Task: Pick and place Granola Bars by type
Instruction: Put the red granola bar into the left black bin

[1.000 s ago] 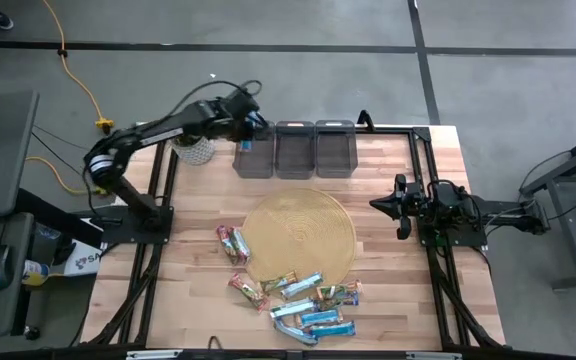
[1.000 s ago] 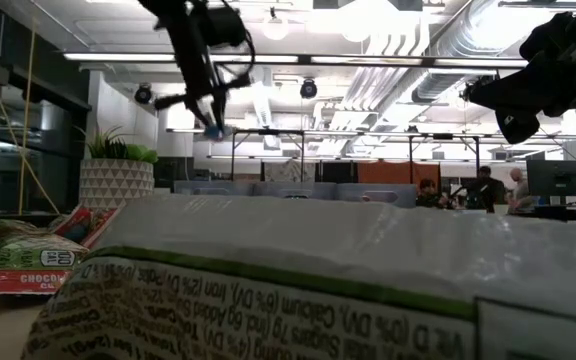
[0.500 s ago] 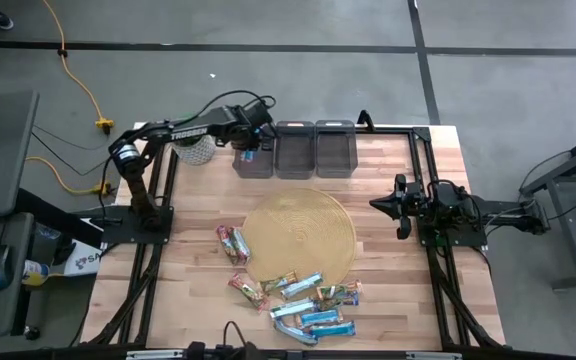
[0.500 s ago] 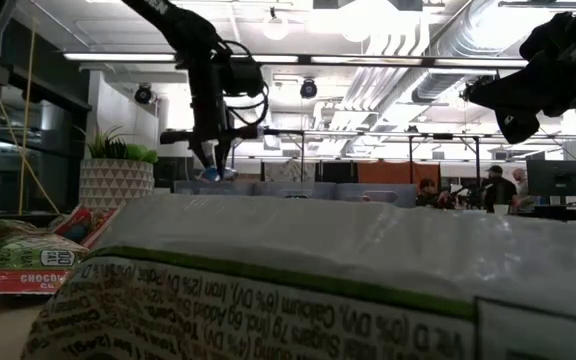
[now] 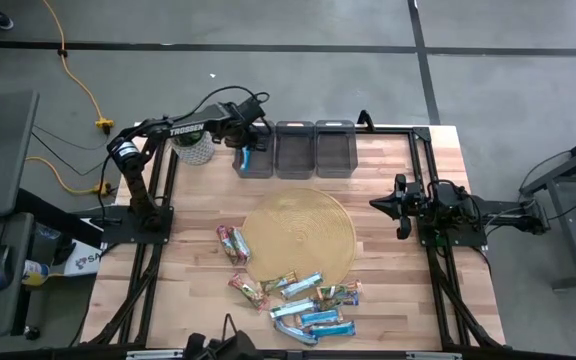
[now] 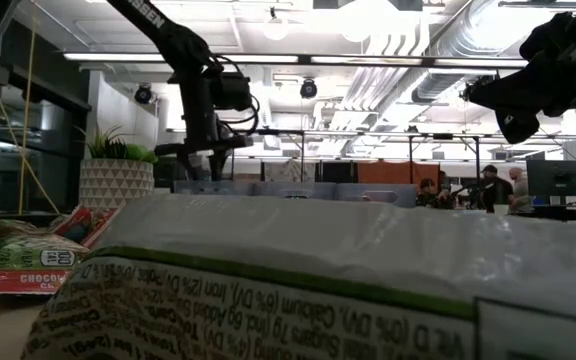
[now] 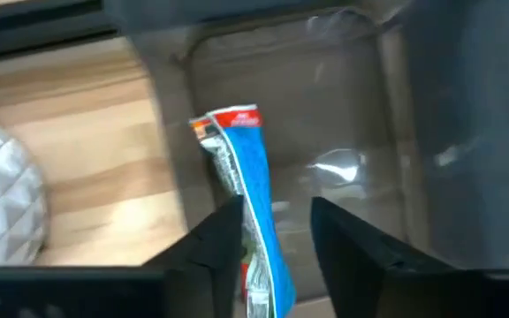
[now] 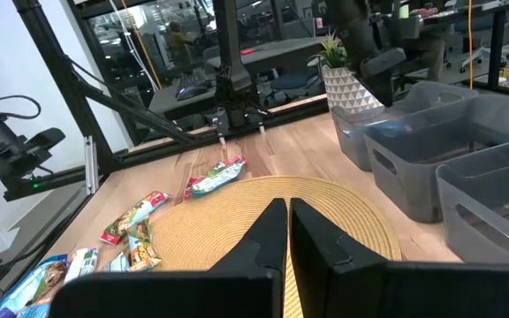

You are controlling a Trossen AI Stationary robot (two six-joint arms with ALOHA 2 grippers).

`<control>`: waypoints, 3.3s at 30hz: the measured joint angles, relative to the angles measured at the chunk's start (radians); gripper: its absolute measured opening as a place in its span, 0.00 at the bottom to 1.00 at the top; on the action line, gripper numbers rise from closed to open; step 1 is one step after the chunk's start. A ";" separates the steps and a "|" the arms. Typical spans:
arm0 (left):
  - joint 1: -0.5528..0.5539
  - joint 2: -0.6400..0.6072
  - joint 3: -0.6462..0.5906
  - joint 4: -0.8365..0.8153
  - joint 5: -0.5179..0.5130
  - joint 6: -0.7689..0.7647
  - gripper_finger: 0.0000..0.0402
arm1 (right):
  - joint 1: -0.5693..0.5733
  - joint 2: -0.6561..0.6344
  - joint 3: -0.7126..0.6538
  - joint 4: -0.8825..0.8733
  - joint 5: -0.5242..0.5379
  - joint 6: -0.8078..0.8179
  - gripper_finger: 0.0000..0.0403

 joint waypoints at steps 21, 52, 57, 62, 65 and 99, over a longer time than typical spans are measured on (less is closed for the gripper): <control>0.000 -0.294 0.000 0.085 0.039 0.201 0.54 | 0.000 0.000 0.000 0.000 0.000 0.000 0.00; -0.607 -0.892 0.001 -0.286 -0.330 -0.084 0.54 | 0.000 0.000 0.000 0.000 0.000 0.000 0.00; -0.786 -0.887 0.001 -0.443 -0.490 -0.413 0.54 | 0.000 0.000 0.000 0.000 0.000 0.000 0.00; -0.923 -0.863 -0.055 -0.554 -0.607 -0.797 0.54 | 0.000 0.000 0.000 0.000 0.000 0.000 0.00; -0.978 -0.854 -0.138 -0.561 -0.611 -0.971 0.54 | 0.000 0.000 0.000 0.000 0.000 0.000 0.00; -1.218 -0.547 -0.441 -0.241 -0.265 -1.634 0.54 | 0.000 0.000 0.000 0.000 0.000 0.000 0.00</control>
